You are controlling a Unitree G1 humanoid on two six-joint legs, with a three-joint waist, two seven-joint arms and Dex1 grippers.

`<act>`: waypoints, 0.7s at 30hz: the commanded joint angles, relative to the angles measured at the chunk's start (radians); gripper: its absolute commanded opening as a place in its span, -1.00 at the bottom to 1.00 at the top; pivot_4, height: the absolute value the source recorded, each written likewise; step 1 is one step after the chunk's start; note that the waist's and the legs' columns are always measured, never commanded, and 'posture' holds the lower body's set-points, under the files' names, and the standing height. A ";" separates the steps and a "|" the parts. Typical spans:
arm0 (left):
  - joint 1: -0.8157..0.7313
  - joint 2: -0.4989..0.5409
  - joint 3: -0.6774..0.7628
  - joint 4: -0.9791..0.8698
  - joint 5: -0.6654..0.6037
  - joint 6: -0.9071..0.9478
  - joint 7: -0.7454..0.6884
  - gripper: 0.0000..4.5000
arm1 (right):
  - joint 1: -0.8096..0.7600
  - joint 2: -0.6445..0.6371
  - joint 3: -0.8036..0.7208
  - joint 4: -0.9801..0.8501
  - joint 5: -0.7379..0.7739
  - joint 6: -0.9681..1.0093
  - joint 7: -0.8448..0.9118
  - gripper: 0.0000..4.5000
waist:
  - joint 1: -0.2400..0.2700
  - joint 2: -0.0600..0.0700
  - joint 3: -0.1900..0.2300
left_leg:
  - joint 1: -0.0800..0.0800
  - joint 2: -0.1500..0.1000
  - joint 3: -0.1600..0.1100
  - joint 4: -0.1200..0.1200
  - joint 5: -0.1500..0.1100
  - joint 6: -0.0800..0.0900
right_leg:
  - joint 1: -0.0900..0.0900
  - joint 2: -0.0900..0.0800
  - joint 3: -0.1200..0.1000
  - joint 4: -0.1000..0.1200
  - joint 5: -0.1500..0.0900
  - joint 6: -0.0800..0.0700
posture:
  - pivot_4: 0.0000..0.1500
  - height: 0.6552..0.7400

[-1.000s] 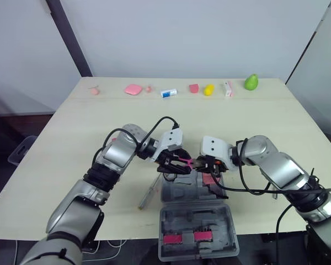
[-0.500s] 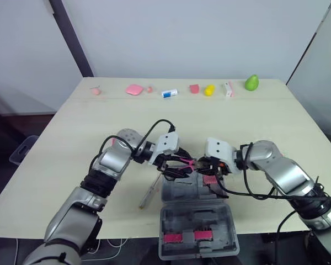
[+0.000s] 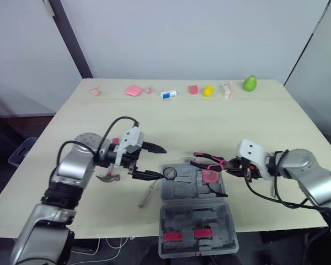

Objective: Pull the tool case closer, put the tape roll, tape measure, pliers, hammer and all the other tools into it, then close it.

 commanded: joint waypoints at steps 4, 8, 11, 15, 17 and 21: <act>0.118 0.069 0.097 -0.074 -0.077 -0.066 -0.069 0.97 | 0.021 -0.058 -0.051 -0.023 0.023 -0.076 0.054 -0.56 | 0.000 0.000 0.000 | 0.000 0.000 0.000 0.000 0.000 0.000 | 0.000 0.000 0.000 0.000 0.000 0.000 | 1.00 1.00; 0.181 0.107 0.128 -0.119 -0.106 -0.084 -0.076 0.97 | 0.003 -0.042 -0.024 -0.032 0.026 -0.091 0.075 -0.56 | 0.000 0.000 0.000 | 0.000 0.000 0.000 0.000 0.000 0.000 | 0.000 0.000 0.000 0.000 0.000 0.000 | 1.00 1.00; 0.246 0.179 0.144 -0.126 -0.144 -0.139 -0.078 0.97 | -0.034 -0.015 0.035 -0.070 0.017 -0.062 0.086 -0.56 | -0.005 0.001 0.000 | 0.001 0.001 0.001 0.000 0.000 0.000 | 0.000 0.000 0.000 0.000 0.000 0.000 | 1.00 1.00; 0.290 0.247 0.151 -0.102 -0.190 -0.189 -0.078 0.97 | -0.069 0.013 0.106 -0.098 -0.006 -0.033 0.083 -0.56 | 0.000 0.001 0.001 | 0.001 0.002 0.001 0.000 0.000 0.000 | 0.000 0.001 0.000 0.001 0.000 0.000 | 1.00 1.00; 0.301 0.261 0.162 -0.092 -0.221 -0.179 -0.078 0.97 | -0.097 0.039 0.154 -0.101 -0.028 -0.029 0.075 -0.56 | 0.004 0.001 0.001 | 0.001 0.002 0.002 0.000 0.000 0.000 | 0.000 0.000 0.000 0.000 0.000 0.000 | 1.00 1.00; 0.315 0.284 0.154 -0.079 -0.240 -0.200 -0.078 0.97 | -0.158 0.085 0.256 -0.088 -0.088 -0.011 0.070 -0.56 | 0.002 0.001 0.001 | 0.001 0.002 0.003 0.000 0.000 0.000 | -0.001 0.000 0.000 0.000 0.000 0.000 | 1.00 1.00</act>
